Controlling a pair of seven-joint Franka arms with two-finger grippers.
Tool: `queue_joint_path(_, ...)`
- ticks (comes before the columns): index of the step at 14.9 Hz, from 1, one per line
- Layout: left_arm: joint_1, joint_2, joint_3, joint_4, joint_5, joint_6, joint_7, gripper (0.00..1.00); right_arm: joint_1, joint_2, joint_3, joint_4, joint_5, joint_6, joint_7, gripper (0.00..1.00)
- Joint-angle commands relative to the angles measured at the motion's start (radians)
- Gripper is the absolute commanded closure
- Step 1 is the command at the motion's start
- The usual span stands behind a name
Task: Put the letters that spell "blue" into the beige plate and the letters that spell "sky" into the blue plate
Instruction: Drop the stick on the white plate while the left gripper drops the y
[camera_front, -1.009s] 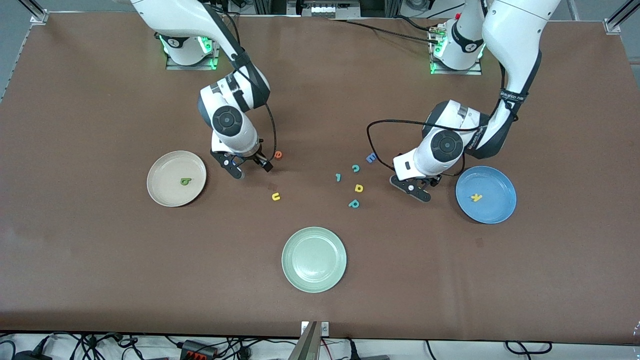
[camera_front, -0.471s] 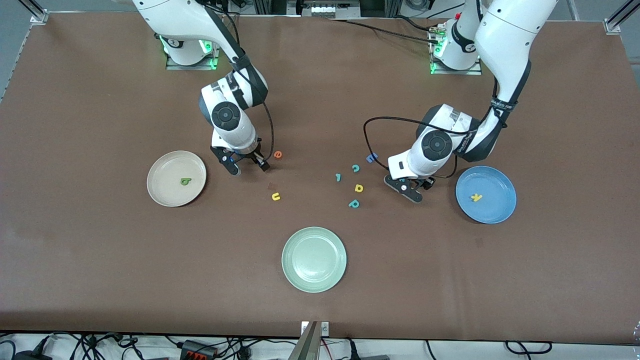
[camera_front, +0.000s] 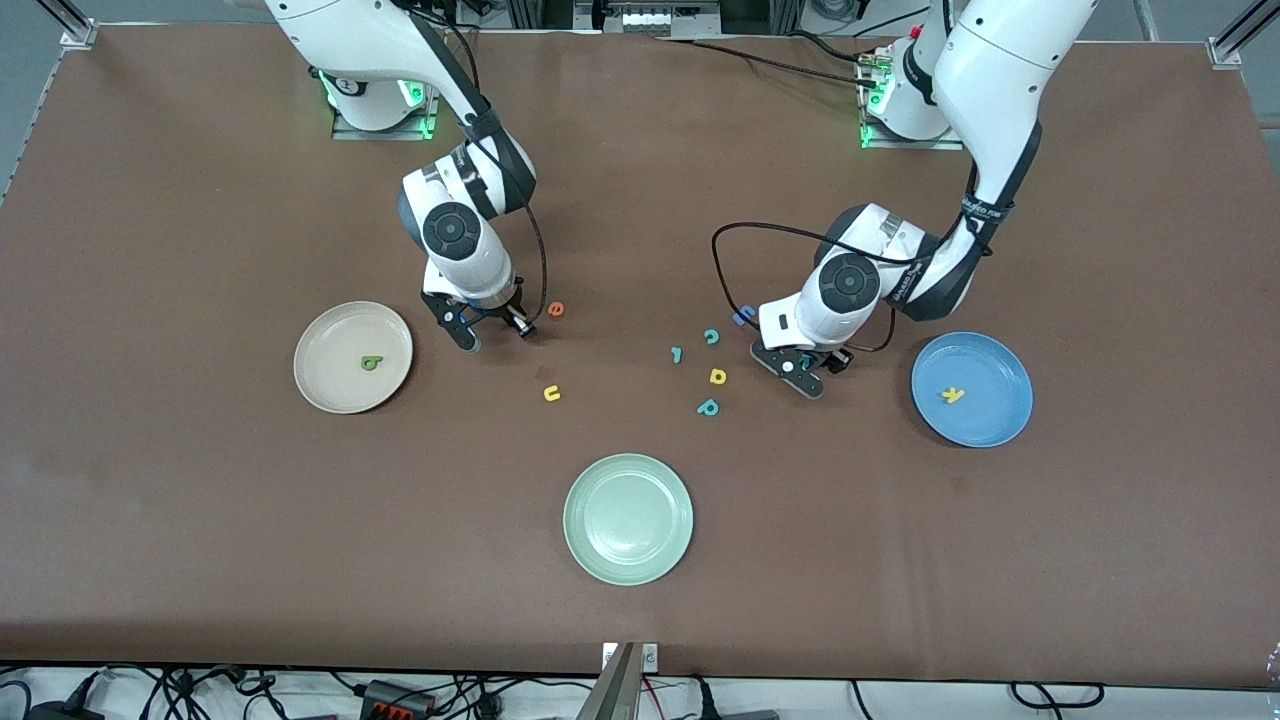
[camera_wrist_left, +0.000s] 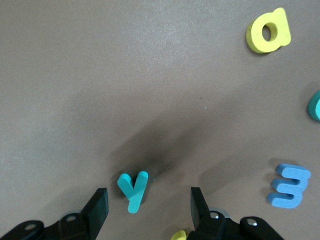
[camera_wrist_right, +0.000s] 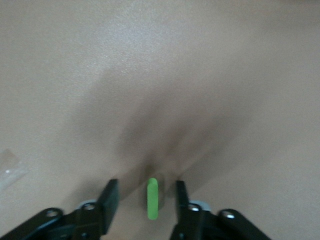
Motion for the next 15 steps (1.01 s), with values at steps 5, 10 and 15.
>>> queue_joint_path(5, 0.002, 0.011, 0.005, 0.007, 0.078, 0.018, -0.027, 0.64, -0.001, -0.010, 0.002, 0.001, 0.007, -0.014, -0.036, 0.97)
queue_joint_path(10, -0.001, 0.030, 0.005, 0.032, 0.084, 0.018, -0.027, 0.66, -0.016, -0.011, -0.006, 0.121, 0.004, -0.187, -0.113, 0.97)
queue_joint_path(15, 0.000, 0.037, 0.004, 0.033, 0.095, 0.038, -0.027, 0.85, -0.183, -0.018, -0.032, 0.228, -0.004, -0.426, -0.484, 0.97)
